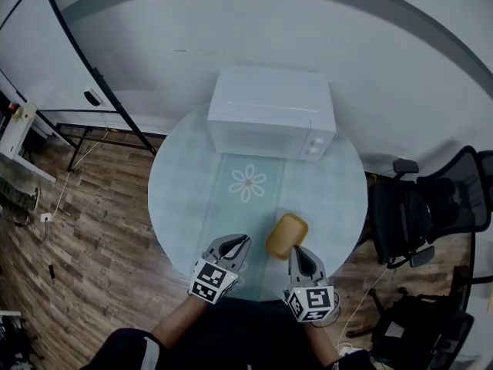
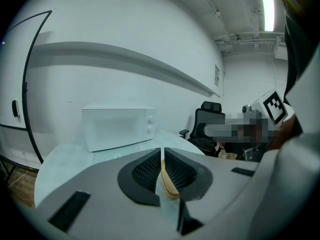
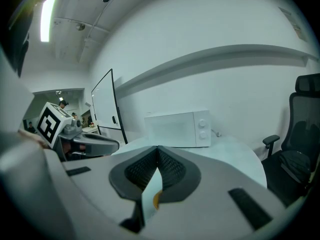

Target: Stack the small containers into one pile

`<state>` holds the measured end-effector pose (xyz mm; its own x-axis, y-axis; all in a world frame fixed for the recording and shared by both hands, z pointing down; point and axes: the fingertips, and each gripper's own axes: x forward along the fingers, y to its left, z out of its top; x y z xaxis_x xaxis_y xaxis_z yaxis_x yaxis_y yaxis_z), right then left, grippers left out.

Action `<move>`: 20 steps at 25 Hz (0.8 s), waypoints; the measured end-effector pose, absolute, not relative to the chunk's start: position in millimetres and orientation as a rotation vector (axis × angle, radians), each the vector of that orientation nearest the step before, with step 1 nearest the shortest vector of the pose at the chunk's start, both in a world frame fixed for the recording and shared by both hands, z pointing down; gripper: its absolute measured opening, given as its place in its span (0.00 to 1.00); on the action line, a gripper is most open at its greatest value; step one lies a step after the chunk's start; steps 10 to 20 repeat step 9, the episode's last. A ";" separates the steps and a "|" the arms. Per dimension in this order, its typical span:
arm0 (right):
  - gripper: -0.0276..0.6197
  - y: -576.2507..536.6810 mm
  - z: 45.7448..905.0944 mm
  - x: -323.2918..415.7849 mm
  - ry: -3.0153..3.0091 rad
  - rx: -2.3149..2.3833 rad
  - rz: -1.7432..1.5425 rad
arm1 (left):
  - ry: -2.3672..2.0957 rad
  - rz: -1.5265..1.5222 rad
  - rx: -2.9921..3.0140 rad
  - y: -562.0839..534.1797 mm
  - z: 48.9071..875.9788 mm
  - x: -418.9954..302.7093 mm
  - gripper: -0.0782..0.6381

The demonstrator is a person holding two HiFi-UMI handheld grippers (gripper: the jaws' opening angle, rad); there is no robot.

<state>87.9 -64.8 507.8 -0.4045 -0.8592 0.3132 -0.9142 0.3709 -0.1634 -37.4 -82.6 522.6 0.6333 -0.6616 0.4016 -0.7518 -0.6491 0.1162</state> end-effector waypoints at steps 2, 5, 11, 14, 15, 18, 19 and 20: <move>0.08 -64.8 509.3 86.2 -2.456 1.591 0.471 | -1.142 0.475 2.578 -83.2 523.4 -37.2 0.15; 0.08 -64.8 510.4 84.2 -2.460 1.579 0.474 | -1.137 0.469 2.570 -82.7 523.6 -37.3 0.15; 0.08 -60.9 513.3 80.3 -2.459 1.575 0.487 | -1.142 0.475 2.574 -80.0 526.4 -40.7 0.15; 0.08 -60.9 513.3 80.3 -2.459 1.575 0.487 | -1.142 0.475 2.574 -80.0 526.4 -40.7 0.15; 0.08 -60.9 513.3 80.3 -2.459 1.575 0.487 | -1.142 0.475 2.574 -80.0 526.4 -40.7 0.15; 0.08 -60.9 513.3 80.3 -2.459 1.575 0.487 | -1.142 0.475 2.574 -80.0 526.4 -40.7 0.15; 0.08 -60.9 513.3 80.3 -2.459 1.575 0.487 | -1.142 0.475 2.574 -80.0 526.4 -40.7 0.15; 0.08 -60.9 513.3 80.3 -2.459 1.575 0.487 | -1.142 0.475 2.574 -80.0 526.4 -40.7 0.15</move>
